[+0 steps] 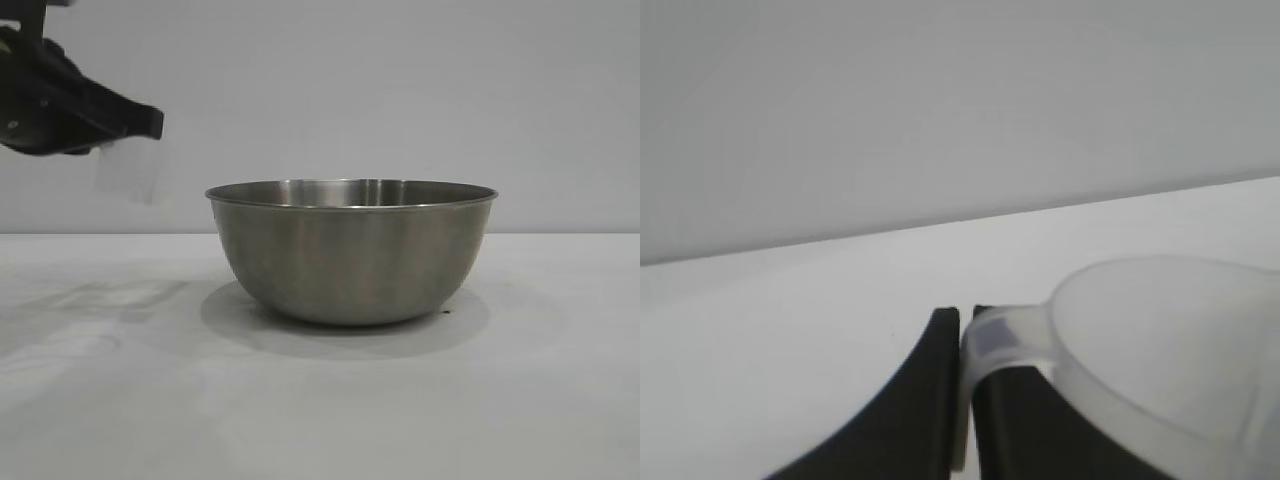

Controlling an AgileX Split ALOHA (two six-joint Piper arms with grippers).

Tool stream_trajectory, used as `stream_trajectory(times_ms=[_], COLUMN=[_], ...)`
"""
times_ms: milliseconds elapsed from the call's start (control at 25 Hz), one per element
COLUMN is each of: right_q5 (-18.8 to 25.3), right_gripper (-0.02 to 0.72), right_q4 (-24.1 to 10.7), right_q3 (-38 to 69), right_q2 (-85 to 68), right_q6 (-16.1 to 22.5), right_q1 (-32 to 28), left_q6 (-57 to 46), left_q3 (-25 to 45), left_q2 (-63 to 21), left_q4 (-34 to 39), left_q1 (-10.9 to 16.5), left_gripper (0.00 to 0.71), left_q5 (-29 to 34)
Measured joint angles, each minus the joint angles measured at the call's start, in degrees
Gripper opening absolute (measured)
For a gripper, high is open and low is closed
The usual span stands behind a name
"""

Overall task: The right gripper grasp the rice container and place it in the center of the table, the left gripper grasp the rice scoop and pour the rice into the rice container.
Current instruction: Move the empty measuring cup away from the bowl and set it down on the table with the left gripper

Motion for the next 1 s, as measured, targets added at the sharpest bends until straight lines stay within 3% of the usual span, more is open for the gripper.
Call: stream_trajectory(times_ms=[440,1000], right_q5=[0.0,0.0], right_gripper=[0.378,0.378], right_q4=[0.0,0.0], right_q3=[0.0,0.0], right_q2=[0.0,0.0], right_q6=[0.0,0.0], right_q1=[0.0,0.0], left_q6=[-4.95,-9.22], left_q3=[0.0,0.0], left_q2=[6.18,8.13], left_q4=[-0.09,0.12], left_q1=[0.0,0.0], left_gripper=[0.0,0.0], left_q5=[0.0,-0.1])
